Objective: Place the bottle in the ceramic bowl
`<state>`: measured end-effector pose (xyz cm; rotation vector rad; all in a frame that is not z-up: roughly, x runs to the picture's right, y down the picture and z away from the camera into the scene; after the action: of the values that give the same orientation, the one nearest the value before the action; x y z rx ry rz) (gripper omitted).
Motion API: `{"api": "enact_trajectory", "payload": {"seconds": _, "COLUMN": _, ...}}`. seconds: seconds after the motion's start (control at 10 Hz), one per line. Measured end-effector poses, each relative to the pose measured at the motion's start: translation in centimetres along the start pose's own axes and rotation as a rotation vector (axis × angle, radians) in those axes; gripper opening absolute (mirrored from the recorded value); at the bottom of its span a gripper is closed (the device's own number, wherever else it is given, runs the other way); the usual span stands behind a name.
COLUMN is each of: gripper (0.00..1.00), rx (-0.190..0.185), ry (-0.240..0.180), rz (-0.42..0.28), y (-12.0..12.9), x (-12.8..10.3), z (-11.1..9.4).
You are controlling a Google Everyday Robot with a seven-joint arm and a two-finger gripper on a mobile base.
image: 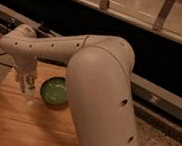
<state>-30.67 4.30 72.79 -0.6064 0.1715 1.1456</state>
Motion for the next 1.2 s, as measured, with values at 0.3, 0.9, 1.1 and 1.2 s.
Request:
{"api": "enact_trajectory", "payload": {"seconds": 0.3, "gripper": 0.0, "rx": 0.005, "ry": 0.0, "rz": -0.005, "y": 0.0, "x": -0.1, "z": 0.2}}
{"api": "enact_trajectory", "payload": {"seconds": 0.9, "gripper": 0.0, "rx": 0.114, "ry": 0.008, "rz": 0.275, "y": -13.0, "x": 2.5, "z": 0.1}}
{"api": "enact_trajectory", "payload": {"seconds": 1.1, "gripper": 0.0, "rx": 0.128, "ry": 0.007, "rz": 0.379, "y": -17.1, "x": 5.4, "z": 0.9}}
{"api": "enact_trajectory", "payload": {"seconds": 1.2, "gripper": 0.0, "rx": 0.126, "ry": 0.0, "rz": 0.394, "y": -18.1, "x": 6.2, "z": 1.0}}
